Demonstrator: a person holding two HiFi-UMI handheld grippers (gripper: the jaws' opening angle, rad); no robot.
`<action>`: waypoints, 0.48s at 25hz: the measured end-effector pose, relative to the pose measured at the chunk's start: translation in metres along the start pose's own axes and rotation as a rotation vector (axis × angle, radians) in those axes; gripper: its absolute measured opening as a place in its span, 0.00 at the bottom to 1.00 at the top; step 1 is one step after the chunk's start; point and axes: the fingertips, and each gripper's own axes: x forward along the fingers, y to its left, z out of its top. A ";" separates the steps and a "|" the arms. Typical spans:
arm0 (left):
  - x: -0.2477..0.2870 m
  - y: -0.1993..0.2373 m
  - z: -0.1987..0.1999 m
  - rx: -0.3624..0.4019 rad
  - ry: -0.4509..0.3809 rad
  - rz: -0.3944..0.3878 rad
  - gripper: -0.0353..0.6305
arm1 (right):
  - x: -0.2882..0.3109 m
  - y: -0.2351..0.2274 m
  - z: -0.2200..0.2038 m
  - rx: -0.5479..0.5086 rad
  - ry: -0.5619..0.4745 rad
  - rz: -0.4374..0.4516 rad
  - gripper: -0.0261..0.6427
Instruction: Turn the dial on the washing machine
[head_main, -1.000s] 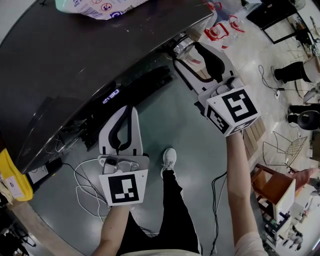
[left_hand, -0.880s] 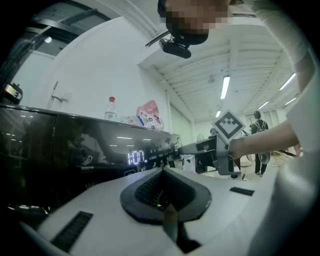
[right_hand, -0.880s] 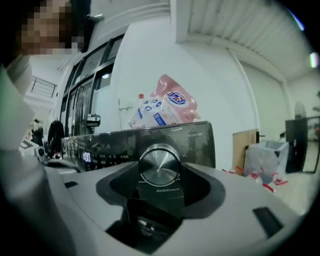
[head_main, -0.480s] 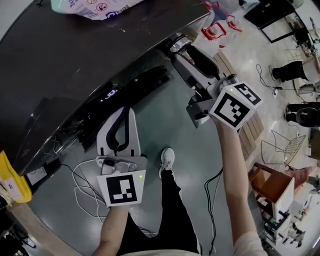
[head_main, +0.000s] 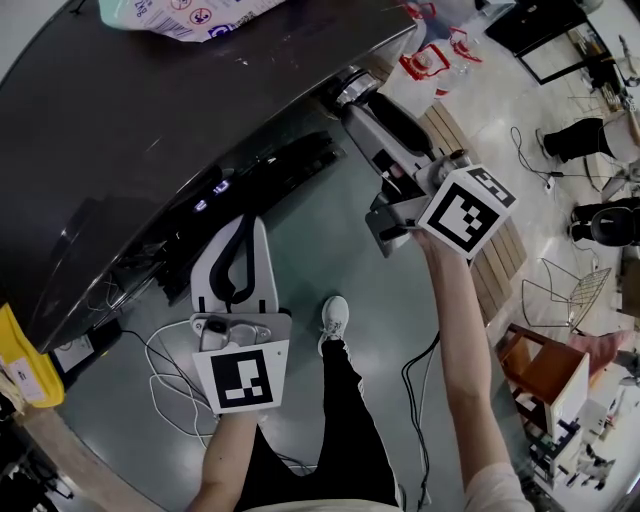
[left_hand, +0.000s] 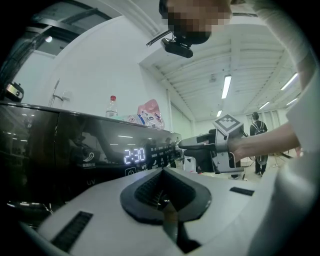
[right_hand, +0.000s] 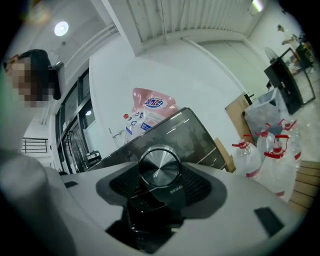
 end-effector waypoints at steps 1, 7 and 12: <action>0.000 0.000 0.000 0.001 -0.003 0.001 0.05 | -0.001 -0.001 -0.001 -0.008 -0.005 -0.013 0.43; -0.002 0.001 0.014 -0.022 -0.032 0.015 0.05 | -0.018 -0.004 0.024 -0.024 -0.081 -0.105 0.43; -0.021 0.002 0.071 0.000 -0.090 0.008 0.05 | -0.055 0.057 0.080 -0.244 -0.131 -0.163 0.43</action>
